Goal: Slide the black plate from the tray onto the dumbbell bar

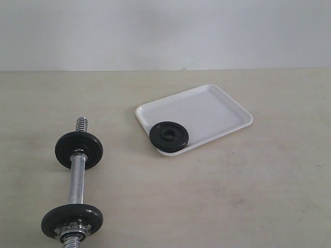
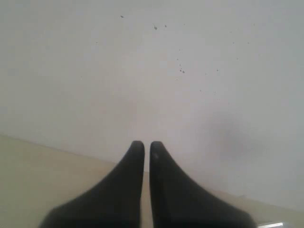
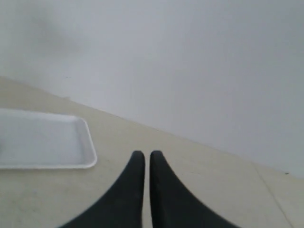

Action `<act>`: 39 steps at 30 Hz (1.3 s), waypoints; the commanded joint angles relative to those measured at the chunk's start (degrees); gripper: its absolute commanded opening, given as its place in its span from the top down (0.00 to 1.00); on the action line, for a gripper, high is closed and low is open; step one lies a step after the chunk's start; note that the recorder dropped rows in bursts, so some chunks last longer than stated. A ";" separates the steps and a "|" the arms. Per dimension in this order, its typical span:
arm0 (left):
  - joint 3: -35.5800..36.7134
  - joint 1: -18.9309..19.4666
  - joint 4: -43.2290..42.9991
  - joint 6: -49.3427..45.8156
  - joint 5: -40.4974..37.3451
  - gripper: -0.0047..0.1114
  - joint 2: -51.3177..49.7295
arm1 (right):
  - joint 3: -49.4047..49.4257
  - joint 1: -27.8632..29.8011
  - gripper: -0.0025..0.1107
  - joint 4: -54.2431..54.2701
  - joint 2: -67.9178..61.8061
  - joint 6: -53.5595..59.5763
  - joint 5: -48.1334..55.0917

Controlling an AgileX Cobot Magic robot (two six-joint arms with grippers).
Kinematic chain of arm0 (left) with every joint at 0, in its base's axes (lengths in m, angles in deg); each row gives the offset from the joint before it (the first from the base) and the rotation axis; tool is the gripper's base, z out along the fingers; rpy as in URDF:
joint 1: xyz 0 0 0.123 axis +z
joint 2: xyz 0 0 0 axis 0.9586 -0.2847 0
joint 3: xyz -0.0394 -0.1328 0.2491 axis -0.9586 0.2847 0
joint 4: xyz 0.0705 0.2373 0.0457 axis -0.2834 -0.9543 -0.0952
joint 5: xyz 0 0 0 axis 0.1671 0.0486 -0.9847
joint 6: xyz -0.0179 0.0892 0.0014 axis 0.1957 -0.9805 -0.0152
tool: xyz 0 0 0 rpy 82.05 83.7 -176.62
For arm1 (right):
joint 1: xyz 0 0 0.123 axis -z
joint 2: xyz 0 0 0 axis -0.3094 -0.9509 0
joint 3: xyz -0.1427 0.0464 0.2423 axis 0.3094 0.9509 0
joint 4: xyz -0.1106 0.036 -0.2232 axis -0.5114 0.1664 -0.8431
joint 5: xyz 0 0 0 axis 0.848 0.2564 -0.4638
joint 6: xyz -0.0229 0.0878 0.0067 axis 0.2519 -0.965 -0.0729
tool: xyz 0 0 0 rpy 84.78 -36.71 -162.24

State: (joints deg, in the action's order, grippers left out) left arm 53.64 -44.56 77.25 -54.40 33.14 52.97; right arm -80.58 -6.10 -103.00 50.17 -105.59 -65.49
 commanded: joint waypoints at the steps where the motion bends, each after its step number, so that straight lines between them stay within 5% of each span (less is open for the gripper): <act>1: -0.03 0.15 0.39 0.55 0.99 0.93 0.18 | -0.60 0.12 0.98 4.23 0.28 -6.58 -4.76; 6: -0.53 0.15 0.39 0.55 0.99 0.93 0.18 | -0.63 0.12 0.98 16.55 0.28 -10.92 -17.02; 16: -8.95 0.15 0.39 1.07 0.86 0.93 -1.97 | -0.63 0.12 0.98 16.55 0.28 -10.75 -17.62; 24: -12.81 0.15 0.28 5.45 11.61 0.93 -2.62 | -1.44 0.12 0.98 16.55 0.28 -10.66 -21.91; 27: -14.27 0.15 0.28 6.45 1.92 0.93 -4.20 | -4.77 0.12 0.98 16.91 0.28 -10.66 -17.88; 30: -17.43 0.15 0.28 6.62 -9.27 0.93 -7.81 | -11.08 0.12 0.98 17.16 -2.83 -10.66 -2.79; 34: -23.77 0.15 0.50 2.09 -13.27 0.93 -16.20 | -19.92 0.12 0.98 17.34 -13.18 -10.21 14.23; 39: -33.46 -2.16 5.37 -8.28 -26.87 0.93 -30.86 | -31.02 0.12 0.98 30.19 -30.57 7.44 25.13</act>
State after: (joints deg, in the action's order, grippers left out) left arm 23.99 -45.23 78.88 -56.36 13.99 28.62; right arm -106.58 -6.10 -80.76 28.11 -108.04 -46.55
